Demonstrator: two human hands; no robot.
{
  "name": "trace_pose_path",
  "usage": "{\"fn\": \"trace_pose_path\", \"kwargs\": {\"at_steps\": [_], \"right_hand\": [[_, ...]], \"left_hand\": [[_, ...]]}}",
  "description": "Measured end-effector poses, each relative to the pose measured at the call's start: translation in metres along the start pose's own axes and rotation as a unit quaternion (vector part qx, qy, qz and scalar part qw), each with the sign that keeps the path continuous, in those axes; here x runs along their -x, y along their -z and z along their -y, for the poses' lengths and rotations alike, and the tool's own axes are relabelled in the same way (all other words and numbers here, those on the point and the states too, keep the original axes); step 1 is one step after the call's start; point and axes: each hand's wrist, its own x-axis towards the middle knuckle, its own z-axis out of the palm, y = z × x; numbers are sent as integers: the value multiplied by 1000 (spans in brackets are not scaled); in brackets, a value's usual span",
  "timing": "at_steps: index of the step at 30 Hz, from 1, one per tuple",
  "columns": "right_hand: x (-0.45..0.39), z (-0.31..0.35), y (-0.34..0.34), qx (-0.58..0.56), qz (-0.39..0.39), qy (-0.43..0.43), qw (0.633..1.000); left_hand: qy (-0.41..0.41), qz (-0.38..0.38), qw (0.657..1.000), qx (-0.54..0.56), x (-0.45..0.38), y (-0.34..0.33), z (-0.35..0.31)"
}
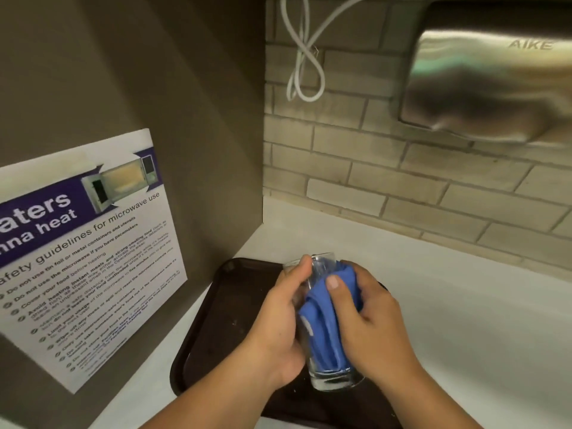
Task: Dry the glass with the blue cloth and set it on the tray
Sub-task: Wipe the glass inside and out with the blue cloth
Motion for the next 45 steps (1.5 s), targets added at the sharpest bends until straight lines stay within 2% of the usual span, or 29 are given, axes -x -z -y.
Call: {"fn": "trace_pose_path", "kwargs": {"at_steps": [2, 4, 6, 8, 11, 14, 16, 19, 20, 22, 24, 27, 28, 30, 31, 32, 33, 35, 37, 39, 41, 45], "right_hand": [[-2, -1, 1, -32, 13, -20, 999], [10, -2, 3, -41, 73, -17, 996], [25, -3, 0, 5, 121, -3, 993], [22, -3, -4, 46, 100, 14, 994], [-4, 3, -7, 20, 16, 6, 1000], [-20, 6, -5, -31, 0, -16, 999], [-13, 1, 0, -49, 40, -19, 998], [10, -5, 1, -70, 148, 0, 987], [14, -5, -1, -57, 152, 15, 987], [8, -3, -7, -15, 107, 28, 994], [-9, 1, -11, -5, 35, 2, 999], [-26, 0, -8, -91, 7, -85, 992], [-24, -2, -5, -107, 32, -98, 989], [-6, -7, 0, -137, 142, -65, 978], [3, -6, 1, -126, 200, -40, 971], [10, -6, 1, -101, 223, -16, 970], [12, -7, -2, -66, 216, 6, 974], [5, -5, -7, -24, 154, 16, 988], [-10, 0, -11, -64, 82, -52, 993], [-24, 1, -11, -126, 37, -132, 983], [-28, -3, -12, -144, 30, -150, 978], [-24, -14, -24, -78, 37, -109, 990]], "left_hand": [[-5, 25, 1000, 1, -2, 2, -4], [-8, 32, 999, 5, -6, 5, -8], [-11, 20, 1000, 4, -8, 7, -10], [-13, 3, 1000, -4, -8, 5, -8], [-15, -5, 1000, 2, -7, -2, -5], [-13, 20, 1000, 5, -12, -2, -12], [-18, 28, 999, -1, -18, 1, -19], [-27, 10, 1000, 9, -23, 8, -23], [-24, 10, 1000, 4, -24, 10, -21], [-12, 23, 1000, -7, -21, 9, -15], [1, 36, 999, -6, -17, 4, -12], [4, 46, 999, 6, -18, 2, -18], [2, 33, 999, 10, -18, 3, -22], [3, -21, 1000, 9, -22, 8, -29], [4, -41, 999, -2, -23, 10, -30], [5, -48, 999, -16, -23, 11, -29], [4, -49, 998, -27, -23, 11, -28], [15, -25, 999, -30, -22, 11, -23], [33, 15, 999, -31, -19, 9, -19], [41, 40, 998, -28, -16, 7, -21], [43, 26, 998, -40, -17, 5, -23], [54, -45, 995, -74, -19, 3, -20]]}}
